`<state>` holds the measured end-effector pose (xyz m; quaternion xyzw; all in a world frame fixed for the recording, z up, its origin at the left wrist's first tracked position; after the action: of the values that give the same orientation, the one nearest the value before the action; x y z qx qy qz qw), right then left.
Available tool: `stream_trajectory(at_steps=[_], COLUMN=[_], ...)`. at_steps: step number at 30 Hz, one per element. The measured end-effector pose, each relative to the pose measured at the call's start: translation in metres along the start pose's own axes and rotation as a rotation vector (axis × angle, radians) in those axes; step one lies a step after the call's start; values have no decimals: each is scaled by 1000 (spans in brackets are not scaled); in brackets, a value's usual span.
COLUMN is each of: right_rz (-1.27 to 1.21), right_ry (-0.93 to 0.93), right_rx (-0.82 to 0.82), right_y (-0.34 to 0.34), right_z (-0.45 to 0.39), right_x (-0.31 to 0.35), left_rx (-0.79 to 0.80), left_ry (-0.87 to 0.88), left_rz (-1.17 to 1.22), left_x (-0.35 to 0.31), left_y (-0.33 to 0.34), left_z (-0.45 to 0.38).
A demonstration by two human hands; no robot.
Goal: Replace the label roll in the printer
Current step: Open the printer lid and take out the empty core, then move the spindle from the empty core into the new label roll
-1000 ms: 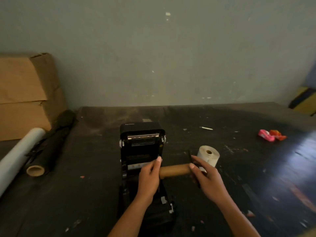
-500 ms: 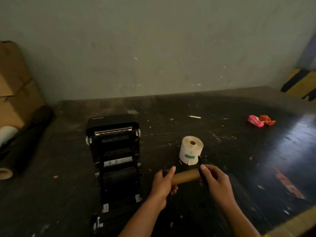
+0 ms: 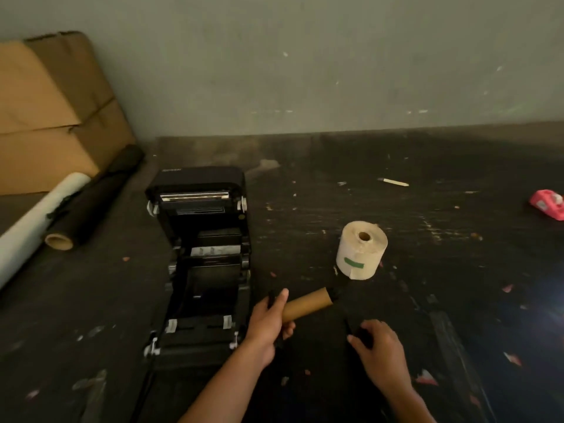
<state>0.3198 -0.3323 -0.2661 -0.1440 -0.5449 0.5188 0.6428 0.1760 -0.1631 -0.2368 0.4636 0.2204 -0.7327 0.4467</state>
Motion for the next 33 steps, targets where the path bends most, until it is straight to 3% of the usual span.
stream_trajectory(at_steps=[4, 7, 9, 12, 15, 22, 27, 31, 33], right_rz=[113, -200, -387, -269, -149, -278, -563, -805, -814], right_ry=[-3, -29, -131, -323, -448, -514, -344, -106, 26], right_rx=[17, 2, 158, 367, 258, 97, 9, -24, 2], right_y=[0, -22, -39, -54, -65, -103, -125, -118, -101], right_z=[-3, -2, 7, 23, 31, 37, 18, -3, -12], right_x=[6, 28, 55, 89, 108, 121, 94, 48, 21], left_rx=[-30, -22, -12, 27, 60, 37, -39, -142, -159], left_ry=[10, -1, -23, -64, -101, -112, -99, -82, -51], left_rz=[9, 57, 112, 254, 368, 468, 397, 315, 273], left_x=[4, 5, 5, 4, 0, -3, 0, -1, -2], left_y=[-6, -6, -3, 8, 19, 26, 18, 9, 7], left_z=[1, 5, 9, 14, 19, 13, 8, 5, 5])
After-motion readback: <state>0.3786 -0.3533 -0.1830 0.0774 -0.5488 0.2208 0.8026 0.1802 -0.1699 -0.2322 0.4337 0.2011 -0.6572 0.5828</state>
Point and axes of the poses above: each hand's wrist, its own z-axis away from the middle knuckle, its own y-axis out of the palm, x = y × z, the point moved 4 cm from there along -z, towards the middle knuckle, and after that the axes turned 11 degrees about y, right-handed, at the moved point
